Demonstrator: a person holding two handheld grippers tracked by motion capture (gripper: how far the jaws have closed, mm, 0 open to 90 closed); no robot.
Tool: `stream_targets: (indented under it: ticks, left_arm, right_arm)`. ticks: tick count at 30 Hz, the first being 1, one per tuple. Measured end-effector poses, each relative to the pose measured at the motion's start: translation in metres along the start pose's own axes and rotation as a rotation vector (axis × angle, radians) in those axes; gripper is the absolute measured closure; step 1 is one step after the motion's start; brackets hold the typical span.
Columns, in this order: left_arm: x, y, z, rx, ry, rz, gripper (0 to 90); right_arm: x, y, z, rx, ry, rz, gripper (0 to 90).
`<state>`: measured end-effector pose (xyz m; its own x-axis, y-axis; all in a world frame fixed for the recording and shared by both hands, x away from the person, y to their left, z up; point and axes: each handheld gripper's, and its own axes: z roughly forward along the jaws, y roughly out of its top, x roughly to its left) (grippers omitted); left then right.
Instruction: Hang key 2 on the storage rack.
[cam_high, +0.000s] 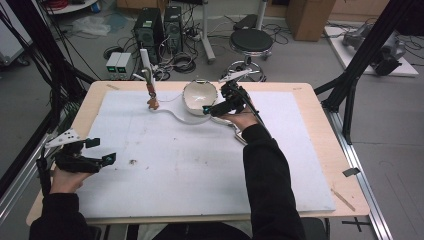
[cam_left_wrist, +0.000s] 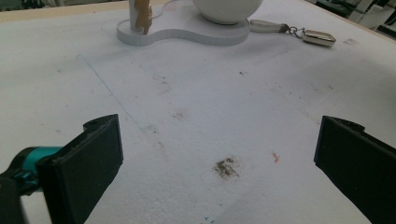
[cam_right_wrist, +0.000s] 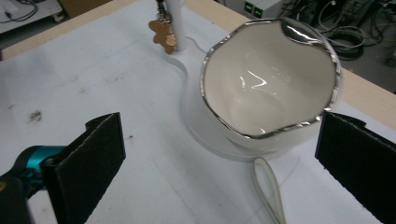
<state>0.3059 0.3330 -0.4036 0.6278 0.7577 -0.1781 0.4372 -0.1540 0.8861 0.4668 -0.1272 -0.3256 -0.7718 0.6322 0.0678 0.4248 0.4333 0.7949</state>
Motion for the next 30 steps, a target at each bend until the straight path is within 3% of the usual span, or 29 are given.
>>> stream_targets:
  ticks: [6,30]
  left_arm:
    - [0.000,0.000,0.000,0.001,0.002,0.001,1.7]
    - [0.000,0.000,0.000,-0.007,0.004,0.004,1.7]
  right_arm:
    - [-0.013,-0.014,-0.002,0.015,-0.010,0.038,0.6]
    - [-0.035,-0.053,0.010,0.120,-0.063,0.063,0.6]
